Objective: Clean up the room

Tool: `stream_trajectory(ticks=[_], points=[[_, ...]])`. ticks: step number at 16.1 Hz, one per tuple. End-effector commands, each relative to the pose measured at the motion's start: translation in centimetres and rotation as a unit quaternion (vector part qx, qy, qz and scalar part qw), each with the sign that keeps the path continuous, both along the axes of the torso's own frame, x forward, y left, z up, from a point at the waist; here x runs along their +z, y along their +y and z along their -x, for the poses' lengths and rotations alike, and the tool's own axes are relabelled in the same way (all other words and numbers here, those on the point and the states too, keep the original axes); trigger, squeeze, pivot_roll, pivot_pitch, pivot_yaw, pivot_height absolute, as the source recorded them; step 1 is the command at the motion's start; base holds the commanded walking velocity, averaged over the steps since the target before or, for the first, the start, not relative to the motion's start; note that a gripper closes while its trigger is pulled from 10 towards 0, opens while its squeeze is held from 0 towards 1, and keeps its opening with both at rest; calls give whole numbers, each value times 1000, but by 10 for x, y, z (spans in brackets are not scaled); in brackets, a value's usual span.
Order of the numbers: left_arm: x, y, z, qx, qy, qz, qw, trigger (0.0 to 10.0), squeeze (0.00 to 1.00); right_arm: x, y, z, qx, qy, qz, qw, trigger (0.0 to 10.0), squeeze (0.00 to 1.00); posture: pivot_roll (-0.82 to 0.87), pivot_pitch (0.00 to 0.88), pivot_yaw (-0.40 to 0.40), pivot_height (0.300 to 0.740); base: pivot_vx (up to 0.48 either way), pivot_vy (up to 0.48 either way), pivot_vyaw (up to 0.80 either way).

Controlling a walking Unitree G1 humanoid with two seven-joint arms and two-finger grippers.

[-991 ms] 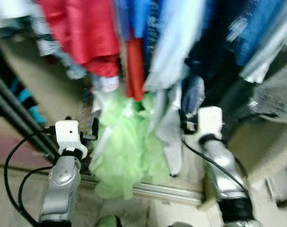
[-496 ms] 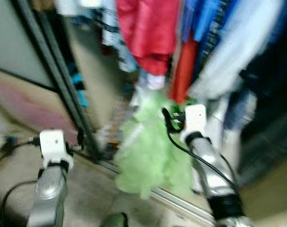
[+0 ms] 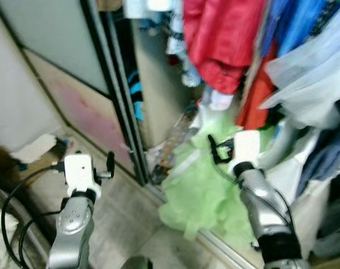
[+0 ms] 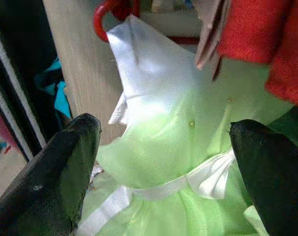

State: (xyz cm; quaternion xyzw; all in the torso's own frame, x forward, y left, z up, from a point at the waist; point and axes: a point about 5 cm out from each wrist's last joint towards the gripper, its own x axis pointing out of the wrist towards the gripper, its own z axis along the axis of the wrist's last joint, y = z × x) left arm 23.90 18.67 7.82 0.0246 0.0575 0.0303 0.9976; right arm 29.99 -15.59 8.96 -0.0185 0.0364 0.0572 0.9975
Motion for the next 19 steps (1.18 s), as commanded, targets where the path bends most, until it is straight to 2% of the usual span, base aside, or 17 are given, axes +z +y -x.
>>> stream_trajectory(ticks=[1, 3, 5, 7, 8, 9, 10, 12, 14, 17, 19], points=[[2, 5, -2, 2, 1, -1, 1000, 10000, 0, 7, 7, -5, 12, -13, -5, 1000, 10000, 0, -59, 0, 54, 740, 0, 0, 0], [4, 8, -6, 9, 2, 3, 1000, 10000, 0, 18, 1, -10, 2, -40, 25, 999, 10000, 0, -65, 0, 62, 740, 0, 0, 0], [9, 4, -14, -5, -25, -7, 1000, 10000, 0, 17, -10, -7, -25, -30, 18, 999, 10000, 0, -75, 0, 66, 740, 0, 0, 0], [11, 5, -16, -11, -19, -12, 1000, 10000, 0, 18, -23, 26, -23, -20, 11, 999, 10000, 0, -92, 0, 70, 740, 0, 0, 0], [10, 6, -15, -13, -17, -17, 1000, 10000, 0, 16, -23, 36, -15, -17, 17, 1000, 10000, 0, -102, 0, 74, 740, 0, 0, 0], [10, 6, -15, -14, -16, -19, 1000, 10000, 0, 16, -23, 39, -12, -16, 18, 1000, 10000, 0, -102, 0, 74, 740, 0, 0, 0], [5, 3, -14, -12, -8, -8, 1000, 10000, 0, 8, -20, 49, 2, -3, 21, 1000, 10000, 0, -114, 0, 84, 740, 0, 0, 0], [2, -8, -16, -30, -15, -9, 999, 10000, 0, 5, -11, 45, 7, 3, 22, 1000, 10000, 0, -106, 0, 76, 740, 0, 0, 0], [6, -11, -17, -25, -19, -1, 1000, 10000, 0, 19, -2, 29, 15, -18, 21, 999, 10000, 0, -106, 0, 71, 740, 0, 0, 800], [9, -9, -17, -18, -29, -3, 999, 10000, 0, 22, 1, 25, 15, -18, 16, 1000, 10000, 0, -99, 0, 56, 740, 0, 0, 800], [7, -5, -14, -5, -22, 0, 1000, 10000, 0, 22, 7, 23, 39, -21, 25, 999, 10000, 0, -92, 3, 47, 740, 0, 0, 800]])
